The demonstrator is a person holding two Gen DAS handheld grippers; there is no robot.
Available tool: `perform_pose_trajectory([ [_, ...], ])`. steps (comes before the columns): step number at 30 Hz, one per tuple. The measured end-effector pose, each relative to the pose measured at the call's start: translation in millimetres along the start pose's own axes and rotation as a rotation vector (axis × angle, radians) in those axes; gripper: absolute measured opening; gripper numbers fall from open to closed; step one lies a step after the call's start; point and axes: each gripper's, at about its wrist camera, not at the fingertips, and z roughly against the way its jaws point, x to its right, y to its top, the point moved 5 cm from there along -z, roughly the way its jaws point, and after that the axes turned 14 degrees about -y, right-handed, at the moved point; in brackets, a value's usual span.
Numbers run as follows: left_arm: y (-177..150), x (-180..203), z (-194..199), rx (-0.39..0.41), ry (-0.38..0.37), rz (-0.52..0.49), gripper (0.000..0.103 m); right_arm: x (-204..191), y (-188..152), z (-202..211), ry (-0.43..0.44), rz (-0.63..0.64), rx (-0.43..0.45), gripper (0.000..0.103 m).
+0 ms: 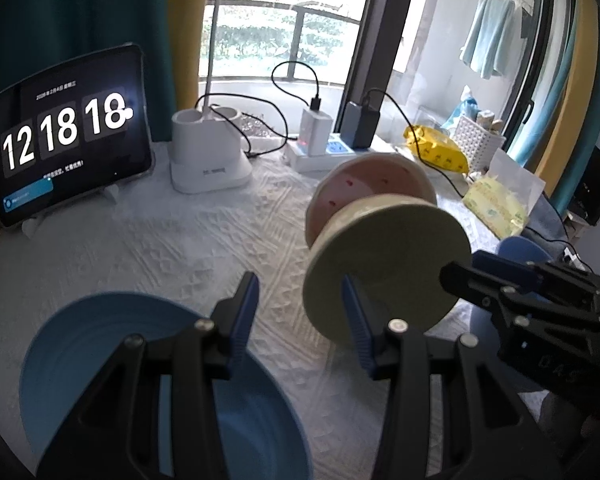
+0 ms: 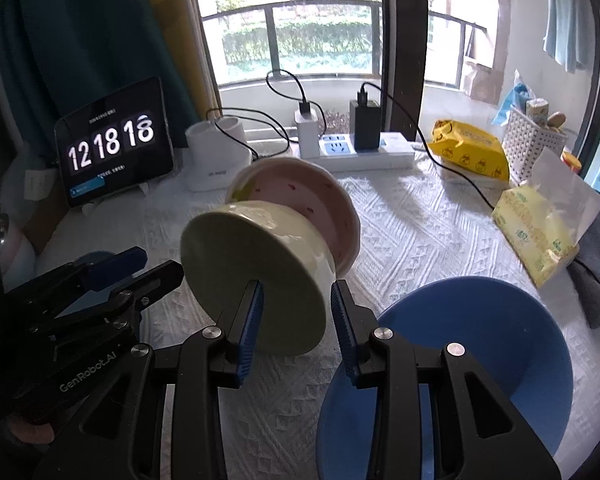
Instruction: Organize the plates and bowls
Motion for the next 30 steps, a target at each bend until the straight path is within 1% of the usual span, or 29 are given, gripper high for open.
perform_pose_trajectory([
  [3, 1.3, 2.6, -5.1, -0.019, 0.009, -0.009, 0.045, -1.0, 0.1, -3.9, 0.001, 0.0, -0.018, 0.037],
  [8, -0.7, 3.9, -18.7, -0.082, 0.024, -0.005, 0.045, -3.5, -1.3, -10.2, -0.018, -0.002, -0.046, 0.037],
  [13, -2.1, 2.8, -26.1, -0.111, 0.036, -0.002, 0.044, -7.5, -2.3, -14.9, -0.065, 0.009, -0.038, 0.037],
  [16, -4.1, 2.3, -32.5, -0.142, 0.018, 0.004, 0.043, -9.6, -3.2, -19.0, -0.099, 0.02, -0.037, 0.034],
  [19, -6.0, 12.1, -34.3, -0.144, 0.007, -0.046, 0.043, -7.2, -2.5, -20.1, -0.111, 0.012, -0.033, 0.027],
  [21, -6.5, 13.9, -34.8, -0.14, 0.026, -0.059, 0.042, -5.1, -1.5, -19.7, -0.114, 0.01, -0.024, 0.018],
  [26, -2.6, 6.0, -33.7, -0.116, 0.037, -0.04, 0.027, -2.3, -1.6, -19.3, -0.108, 0.002, -0.025, 0.01],
  [30, -1.6, 2.4, -32.0, -0.112, 0.029, -0.031, 0.023, -1.6, -2.1, -18.4, -0.1, -0.005, -0.026, 0.01],
])
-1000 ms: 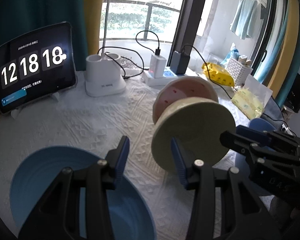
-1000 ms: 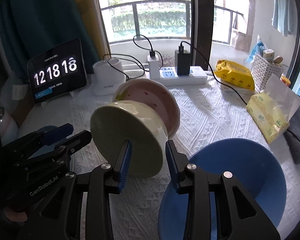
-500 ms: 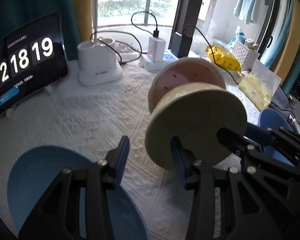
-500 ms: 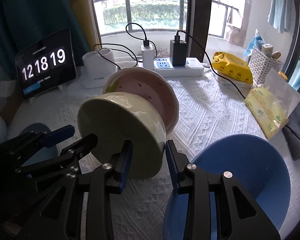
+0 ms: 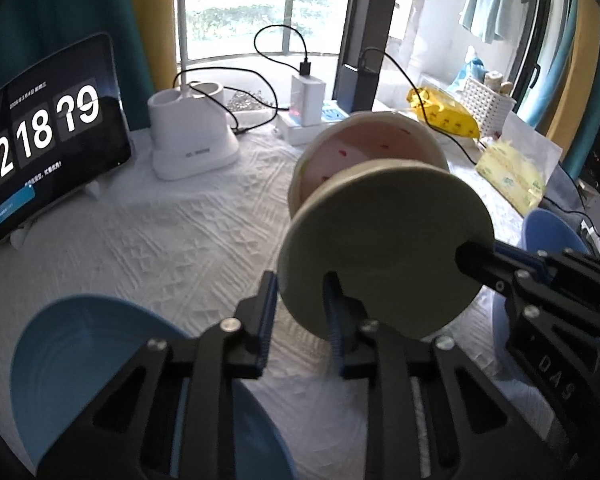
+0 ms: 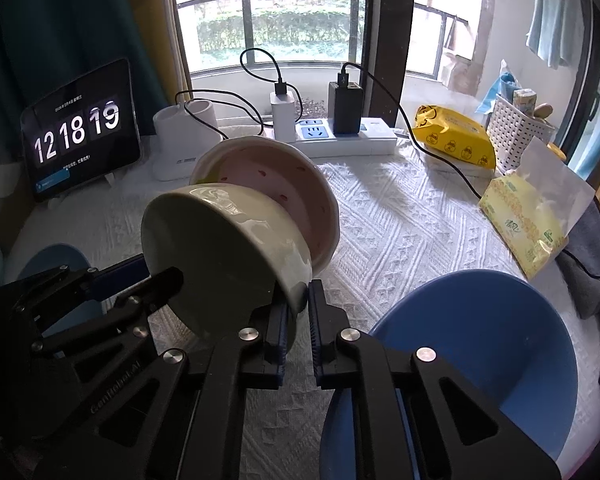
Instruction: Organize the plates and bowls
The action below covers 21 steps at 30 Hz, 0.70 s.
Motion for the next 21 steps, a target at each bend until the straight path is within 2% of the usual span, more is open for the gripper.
perform_pose_trajectory([
  [8, 2.8, 0.7, 12.2, 0.037, -0.035, -0.006, 0.021, 6.9, 1.7, 6.8, 0.038, -0.031, 0.006, 0.009],
  [12, 5.3, 3.4, 21.1, 0.068, -0.029, -0.025, 0.021, 7.9, 3.2, 12.1, 0.05, -0.032, 0.016, 0.009],
  [21, -3.0, 0.5, 18.4, 0.035, -0.039, -0.025, 0.021, 4.0, -2.4, 14.3, 0.054, -0.014, -0.004, 0.009],
])
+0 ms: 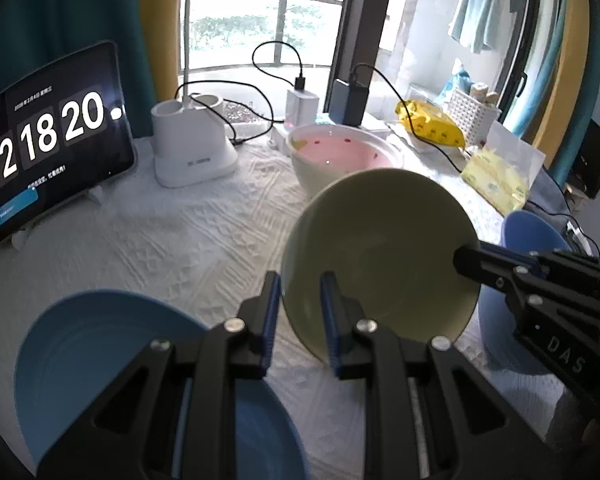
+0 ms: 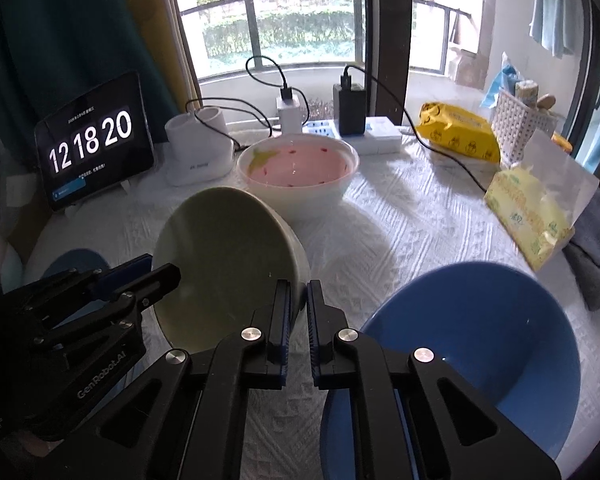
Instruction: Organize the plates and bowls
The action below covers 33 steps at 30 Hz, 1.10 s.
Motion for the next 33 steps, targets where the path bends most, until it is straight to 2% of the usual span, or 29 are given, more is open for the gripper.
perform_pose_trajectory([
  [4, 0.3, 1.0, -1.2, -0.007, -0.004, -0.023, 0.021, -0.3, -1.5, 0.6, 0.002, 0.006, -0.009, 0.009],
  [10, 5.1, 1.9, -10.1, -0.012, 0.031, -0.056, 0.021, -3.0, 1.4, -4.4, -0.018, 0.023, -0.003, 0.011],
  [14, -1.0, 1.7, -22.4, -0.078, 0.013, -0.042, 0.022, -3.4, 1.8, -9.7, -0.032, 0.025, -0.009, 0.019],
  [19, -0.7, 7.0, -18.7, -0.065, 0.031, -0.063, 0.021, -8.2, 0.8, -12.3, -0.047, 0.054, -0.005, 0.028],
  [22, -1.2, 6.4, -17.3, -0.058, 0.02, -0.051, 0.021, -10.4, 0.4, -12.5, -0.065, 0.074, 0.007, 0.028],
  [26, -3.5, 7.8, -11.2, -0.042, 0.002, -0.046, 0.021, -6.6, -0.1, -12.8, -0.07, 0.074, 0.008, 0.02],
  [33, -1.8, 10.5, 4.9, 0.007, -0.006, -0.043, 0.021, -5.8, 1.7, -2.4, -0.049, 0.053, 0.024, 0.02],
])
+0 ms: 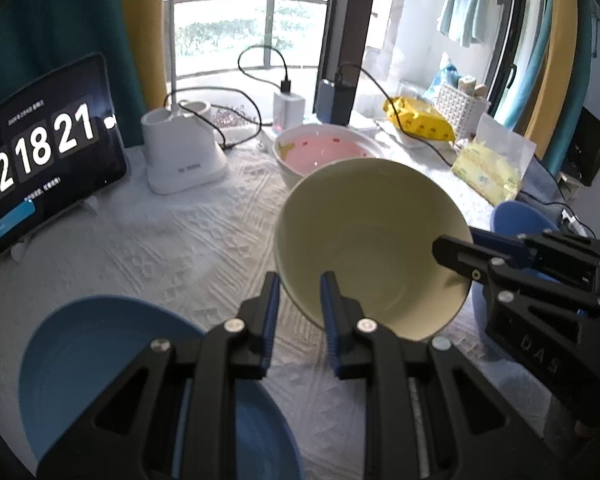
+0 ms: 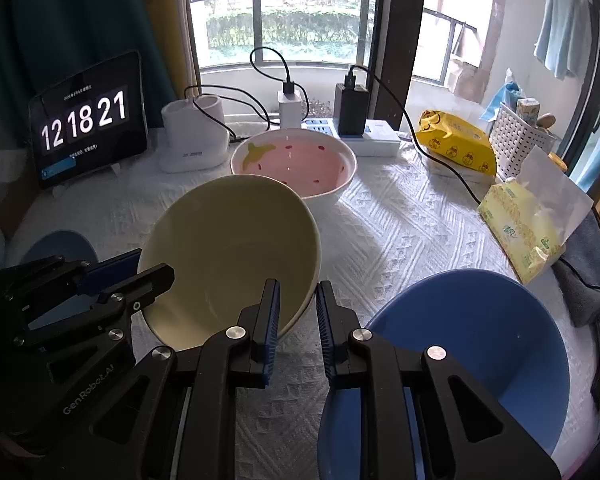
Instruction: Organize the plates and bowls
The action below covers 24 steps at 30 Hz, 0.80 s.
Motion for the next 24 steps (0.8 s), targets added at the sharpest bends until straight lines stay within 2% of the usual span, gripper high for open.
perform_pose_trajectory([
  [7, 10.5, 12.3, 25.4, 0.056, -0.011, -0.016, 0.021, 6.8, 7.3, 21.8, 0.016, -0.024, 0.045, 0.02],
  [24, 24.4, 61.0, 68.2, 0.132, -0.024, -0.073, 0.021, 42.8, 9.8, 77.5, 0.022, -0.084, 0.149, 0.02],
])
